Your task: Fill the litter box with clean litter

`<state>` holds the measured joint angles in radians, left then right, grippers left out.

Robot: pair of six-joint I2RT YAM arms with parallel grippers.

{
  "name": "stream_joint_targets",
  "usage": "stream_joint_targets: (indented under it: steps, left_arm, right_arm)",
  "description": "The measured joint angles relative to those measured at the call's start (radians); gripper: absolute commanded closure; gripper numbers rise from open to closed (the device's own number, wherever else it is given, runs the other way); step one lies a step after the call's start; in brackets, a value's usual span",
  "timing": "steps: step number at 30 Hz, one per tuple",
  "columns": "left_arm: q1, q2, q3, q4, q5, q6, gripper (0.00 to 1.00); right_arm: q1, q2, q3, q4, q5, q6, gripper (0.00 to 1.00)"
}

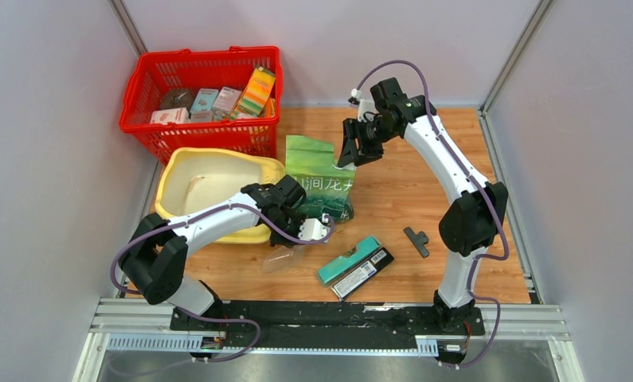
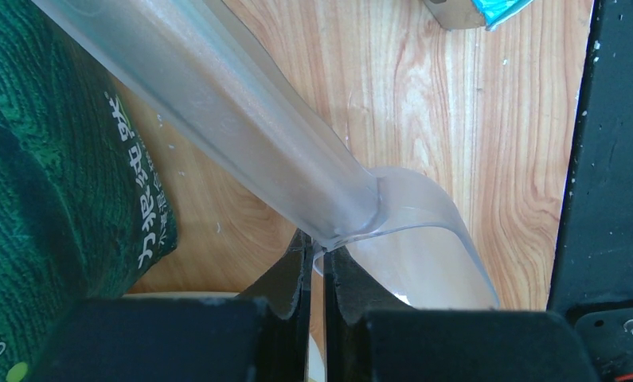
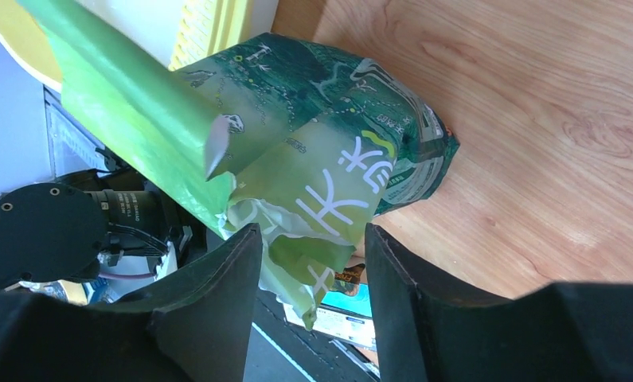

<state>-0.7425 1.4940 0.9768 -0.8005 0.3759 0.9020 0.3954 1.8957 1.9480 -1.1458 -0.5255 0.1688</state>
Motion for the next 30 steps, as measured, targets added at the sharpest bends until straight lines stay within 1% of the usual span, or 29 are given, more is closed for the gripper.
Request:
stream_joint_targets:
  steps: [3, 6, 10, 14, 18, 20, 25, 30]
  left_arm:
    - [0.002, 0.000, 0.000, -0.007, 0.000, 0.000, 1.00]
    - [0.003, 0.000, 0.000, -0.015, 0.001, 0.000, 1.00]
    - [0.003, 0.000, 0.000, -0.021, 0.004, 0.000, 1.00]
    - [0.003, 0.000, 0.000, -0.022, 0.007, 0.000, 1.00]
    - [0.003, 0.000, 0.000, -0.021, 0.008, 0.000, 1.00]
    - [0.003, 0.000, 0.000, -0.021, 0.008, 0.000, 1.00]
    - [0.003, 0.000, 0.000, -0.016, 0.008, -0.006, 1.00]
    - [0.003, 0.000, 0.000, -0.008, 0.006, -0.012, 1.00]
  right_arm:
    - [0.000, 0.000, -0.010, 0.000, 0.015, 0.003, 0.50]
    - [0.000, 0.000, -0.010, -0.001, 0.033, 0.003, 0.48]
    - [0.006, 0.000, -0.003, -0.013, 0.055, -0.013, 0.32]
    - [0.038, -0.007, -0.018, -0.024, 0.110, -0.038, 0.26]
    - [0.104, -0.049, -0.110, -0.034, 0.235, -0.041, 0.26]
    - [0.128, -0.059, -0.127, -0.038, 0.304, -0.038, 0.25]
    - [0.153, -0.063, -0.100, -0.037, 0.515, -0.035, 0.24]
    - [0.167, -0.065, -0.073, -0.005, 0.732, -0.105, 0.22]
